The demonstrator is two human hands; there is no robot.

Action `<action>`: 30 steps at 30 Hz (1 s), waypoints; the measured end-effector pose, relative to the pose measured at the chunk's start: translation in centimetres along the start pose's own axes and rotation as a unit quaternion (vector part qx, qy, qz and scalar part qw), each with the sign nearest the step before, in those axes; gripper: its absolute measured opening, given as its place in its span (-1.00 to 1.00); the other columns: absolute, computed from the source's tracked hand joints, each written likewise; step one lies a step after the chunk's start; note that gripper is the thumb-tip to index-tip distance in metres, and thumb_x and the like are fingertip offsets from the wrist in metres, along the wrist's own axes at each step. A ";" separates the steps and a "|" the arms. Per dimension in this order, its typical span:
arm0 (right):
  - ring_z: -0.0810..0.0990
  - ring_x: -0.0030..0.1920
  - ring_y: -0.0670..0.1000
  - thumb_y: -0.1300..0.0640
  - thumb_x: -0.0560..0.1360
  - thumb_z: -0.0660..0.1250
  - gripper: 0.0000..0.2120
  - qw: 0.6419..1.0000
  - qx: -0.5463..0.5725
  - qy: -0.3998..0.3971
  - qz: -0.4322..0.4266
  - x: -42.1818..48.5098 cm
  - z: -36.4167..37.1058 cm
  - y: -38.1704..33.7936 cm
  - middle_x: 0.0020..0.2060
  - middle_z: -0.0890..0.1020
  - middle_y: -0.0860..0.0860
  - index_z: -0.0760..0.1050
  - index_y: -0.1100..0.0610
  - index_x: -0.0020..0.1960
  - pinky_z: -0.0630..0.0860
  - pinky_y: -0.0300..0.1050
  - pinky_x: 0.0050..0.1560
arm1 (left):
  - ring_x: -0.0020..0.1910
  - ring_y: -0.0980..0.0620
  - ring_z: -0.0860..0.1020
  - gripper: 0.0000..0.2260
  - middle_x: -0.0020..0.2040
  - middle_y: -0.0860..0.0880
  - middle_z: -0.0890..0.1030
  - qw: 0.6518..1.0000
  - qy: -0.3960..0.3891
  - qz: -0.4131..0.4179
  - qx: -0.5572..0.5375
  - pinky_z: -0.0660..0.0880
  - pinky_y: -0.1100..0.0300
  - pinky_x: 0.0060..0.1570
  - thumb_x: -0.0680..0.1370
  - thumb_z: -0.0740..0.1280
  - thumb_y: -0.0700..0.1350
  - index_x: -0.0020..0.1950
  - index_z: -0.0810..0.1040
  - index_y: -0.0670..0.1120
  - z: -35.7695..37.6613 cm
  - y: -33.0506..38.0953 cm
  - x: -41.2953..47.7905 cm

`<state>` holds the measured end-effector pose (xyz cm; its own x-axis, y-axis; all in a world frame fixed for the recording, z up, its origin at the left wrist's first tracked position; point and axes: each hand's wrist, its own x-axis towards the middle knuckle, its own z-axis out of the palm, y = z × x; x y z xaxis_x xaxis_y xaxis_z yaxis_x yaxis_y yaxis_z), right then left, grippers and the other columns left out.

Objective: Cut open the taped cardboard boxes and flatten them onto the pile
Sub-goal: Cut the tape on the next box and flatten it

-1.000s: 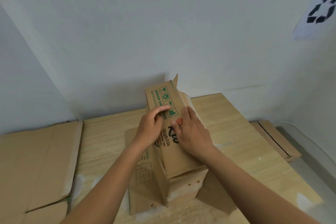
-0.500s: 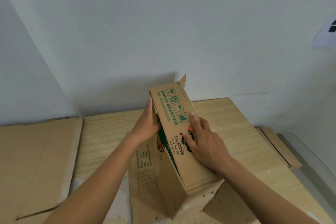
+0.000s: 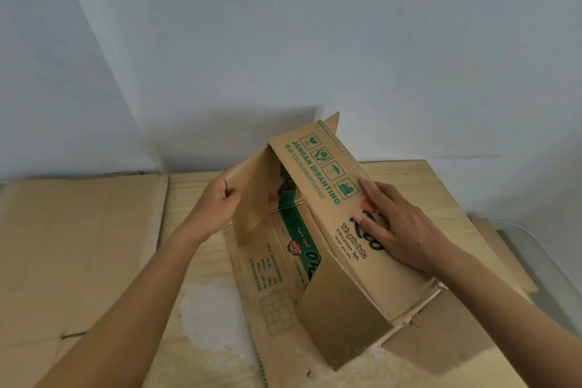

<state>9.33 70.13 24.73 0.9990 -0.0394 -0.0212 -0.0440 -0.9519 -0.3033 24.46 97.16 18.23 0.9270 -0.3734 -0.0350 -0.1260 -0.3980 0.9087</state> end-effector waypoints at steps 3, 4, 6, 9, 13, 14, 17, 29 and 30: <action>0.50 0.18 -0.03 -0.33 0.46 -0.03 -0.27 1.000 -0.009 -0.003 -0.001 0.1 0.3 -0.2 0.42 0.24 -0.06 -0.09 -0.09 0.54 0.47 -0.10 0.11 | -0.12 0.20 0.54 -0.63 -0.02 0.00 0.59 0.999 0.047 -0.011 -0.004 0.44 0.34 -0.17 0.58 0.18 -0.32 0.27 0.43 0.06 -1.5 -0.7 0.5; 0.51 0.16 -0.03 -0.32 0.47 -0.03 -0.28 1.000 -0.017 -0.005 0.004 0.1 0.5 -0.2 0.42 0.24 -0.06 -0.11 -0.09 0.54 0.48 -0.11 0.08 | -0.07 0.09 0.56 -0.72 -0.01 -0.04 0.60 0.997 0.078 -0.021 0.000 0.46 0.22 -0.10 0.58 0.22 -0.30 0.20 0.48 0.00 -1.9 -0.8 0.9; 0.53 0.11 -0.03 -0.28 0.52 -0.01 -0.32 0.999 -0.031 -0.005 0.015 0.0 1.0 -0.4 0.43 0.22 -0.06 -0.14 -0.09 0.54 0.46 -0.16 -0.01 | -0.07 -0.02 0.56 -0.89 -0.06 -0.07 0.60 0.986 0.162 -0.043 0.029 0.47 0.09 -0.03 0.54 0.33 -0.25 0.06 0.54 -0.15 -2.2 -1.3 1.6; 0.55 0.08 0.00 -0.24 0.55 0.01 -0.34 0.999 -0.036 0.002 0.026 -0.5 1.5 -0.7 0.43 0.21 -0.06 -0.15 -0.09 0.55 0.43 -0.15 -0.06 | -0.15 -0.03 0.50 -0.84 -0.17 -0.04 0.52 0.966 0.249 -0.058 0.041 0.42 0.12 -0.08 0.48 0.44 -0.20 -0.01 0.51 -0.16 -2.1 -1.5 2.4; 0.55 0.08 -0.01 -0.25 0.56 0.00 -0.35 0.999 -0.038 0.008 0.028 -1.5 1.7 -0.8 0.43 0.21 -0.06 -0.14 -0.08 0.55 0.47 -0.12 -0.04 | -0.05 -0.01 0.50 -0.67 -0.11 -0.02 0.52 0.969 0.228 -0.090 -0.035 0.39 0.20 -0.01 0.51 0.41 -0.20 0.24 0.46 -0.19 -1.4 -0.5 3.3; 0.55 0.08 -0.01 -0.25 0.56 -0.01 -0.35 0.999 -0.038 0.009 0.027 -1.6 1.7 -0.8 0.43 0.21 -0.06 -0.14 -0.07 0.55 0.48 -0.13 -0.04 | 0.00 0.00 0.50 -0.60 -0.01 -0.05 0.53 0.971 0.212 -0.098 -0.049 0.39 0.19 0.02 0.52 0.40 -0.19 0.33 0.42 -0.19 -1.2 -0.2 3.4; 0.55 0.09 0.01 -0.25 0.56 -0.01 -0.35 0.999 -0.030 0.008 0.028 -1.7 1.7 -0.9 0.43 0.21 -0.05 -0.14 -0.07 0.55 0.50 -0.09 0.01 | 0.14 -0.01 0.48 -0.48 0.21 -0.10 0.51 0.974 0.186 -0.110 -0.068 0.37 0.18 0.08 0.55 0.37 -0.14 0.46 0.29 -0.15 -0.8 0.4 2.9; 0.54 0.12 0.11 -0.25 0.57 -0.02 -0.36 0.999 -0.035 0.014 0.027 -0.8 2.0 -0.7 0.41 0.26 0.01 -0.12 -0.05 0.55 0.50 0.03 0.06 | 0.48 0.01 0.23 -0.34 0.52 0.00 0.25 0.984 0.160 -0.062 0.052 0.21 0.13 0.35 0.59 0.31 -0.06 0.58 0.02 -0.03 1.1 1.5 -5.6; 0.54 0.13 0.12 -0.24 0.57 -0.01 -0.37 0.999 -0.034 0.014 0.031 -0.7 2.0 -0.8 0.41 0.26 0.01 -0.11 -0.05 0.54 0.49 0.03 0.06 | 0.49 0.02 0.21 -0.35 0.53 0.01 0.22 0.987 0.150 -0.040 0.052 0.20 0.11 0.38 0.58 0.32 -0.05 0.58 0.04 -0.02 1.6 2.0 -6.4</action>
<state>8.63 71.48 23.10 0.9943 -0.1065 -0.0106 -0.1060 -0.9660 -0.2360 17.71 97.45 19.59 0.9963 -0.0794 0.0335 -0.0692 -0.5054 0.8601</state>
